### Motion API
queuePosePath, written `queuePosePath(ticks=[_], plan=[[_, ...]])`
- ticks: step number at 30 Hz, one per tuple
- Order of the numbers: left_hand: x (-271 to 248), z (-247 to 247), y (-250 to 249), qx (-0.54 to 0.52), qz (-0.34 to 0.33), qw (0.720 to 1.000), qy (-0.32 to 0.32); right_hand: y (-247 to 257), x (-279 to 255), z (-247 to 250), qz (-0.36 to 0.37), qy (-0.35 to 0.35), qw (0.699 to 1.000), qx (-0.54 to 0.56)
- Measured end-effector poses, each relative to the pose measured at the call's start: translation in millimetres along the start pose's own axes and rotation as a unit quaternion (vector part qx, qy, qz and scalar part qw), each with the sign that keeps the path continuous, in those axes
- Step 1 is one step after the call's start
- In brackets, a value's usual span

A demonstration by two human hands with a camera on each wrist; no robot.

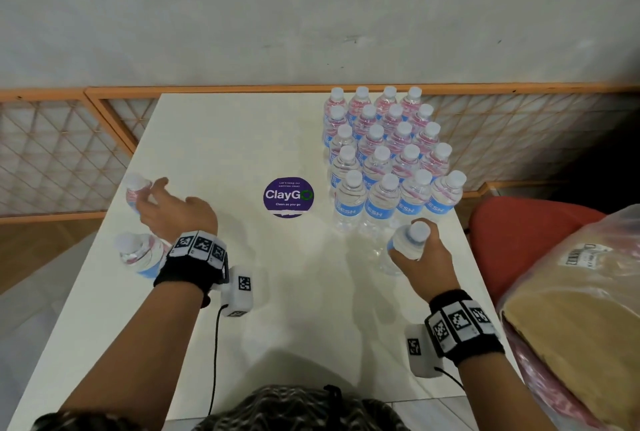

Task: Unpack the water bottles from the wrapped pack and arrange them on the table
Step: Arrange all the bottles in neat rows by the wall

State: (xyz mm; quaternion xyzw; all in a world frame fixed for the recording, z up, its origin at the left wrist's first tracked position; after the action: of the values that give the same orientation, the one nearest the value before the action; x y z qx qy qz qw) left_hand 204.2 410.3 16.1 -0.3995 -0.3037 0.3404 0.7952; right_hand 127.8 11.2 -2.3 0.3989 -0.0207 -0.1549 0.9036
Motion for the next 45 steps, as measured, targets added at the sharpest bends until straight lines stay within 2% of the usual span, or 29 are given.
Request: queuePosePath(ticks=[2,4,7,9,12,14,17,20,23,24,25,26,29,31,33,37,41,45], plan=[[0,-1,4,0.017,0.019,0.999,0.029,0,0,2,0.000,0.001,1.000,-0.008],[2,-4,-2,0.021,-0.020,0.997,0.071,0,0,5,-0.001,-0.001,1.000,-0.020],[-11,-16,-18,-0.006,-0.069,0.984,0.164,1,0,7,-0.008,-0.006,1.000,-0.027],[-31,-30,-30,-0.048,-0.071,0.967,0.239,1,0,8,-0.014,-0.010,0.999,-0.029],[-69,-44,-50,-0.129,-0.041,0.927,0.349,-1,-3,11,-0.017,-0.003,0.998,-0.057],[-104,-52,-68,-0.118,-0.071,0.896,0.422,-6,-6,15,-0.045,0.020,0.995,-0.092],[-165,-64,-92,-0.144,-0.113,0.821,0.541,-18,-13,21,-0.119,0.103,0.968,-0.193],[-201,-78,-101,-0.077,-0.191,0.774,0.599,-26,-19,25,-0.146,0.146,0.946,-0.249],[-219,-73,-115,-0.060,-0.248,0.730,0.634,-26,-21,27,-0.160,0.135,0.951,-0.227],[-215,-71,-113,-0.059,-0.259,0.728,0.632,-24,-22,27,-0.163,0.130,0.955,-0.213],[-202,-65,-112,-0.058,-0.274,0.741,0.610,-22,-23,27,-0.165,0.124,0.958,-0.201],[-182,-59,-108,-0.058,-0.283,0.774,0.563,-20,-23,26,-0.163,0.119,0.961,-0.190],[-88,-25,-86,-0.067,-0.250,0.902,0.344,-15,-27,21,-0.149,0.112,0.968,-0.168],[-26,2,-68,0.001,-0.226,0.948,0.226,-13,-29,16,-0.142,0.107,0.971,-0.156],[14,27,-48,0.107,-0.207,0.959,0.163,-12,-30,11,-0.143,0.098,0.974,-0.145],[29,55,-13,0.212,-0.206,0.947,0.127,-15,-25,6,-0.160,0.079,0.976,-0.128],[29,57,14,0.229,-0.165,0.948,0.144,-22,-21,3,-0.166,0.075,0.975,-0.127],[48,53,6,0.194,-0.113,0.960,0.167,-27,-22,3,-0.167,0.073,0.975,-0.129]])
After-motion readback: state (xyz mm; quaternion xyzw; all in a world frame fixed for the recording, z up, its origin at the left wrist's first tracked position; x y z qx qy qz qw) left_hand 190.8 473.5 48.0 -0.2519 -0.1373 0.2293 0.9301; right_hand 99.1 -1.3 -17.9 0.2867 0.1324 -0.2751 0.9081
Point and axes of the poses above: each hand's wrist, its own x-axis towards the middle knuckle, its own z-axis out of the back of the hand, y = z × x, the point moved 5 cm from there along x, towards the middle knuckle, and after that the axes turned 11 degrees about -x, right-handed, at the moved point
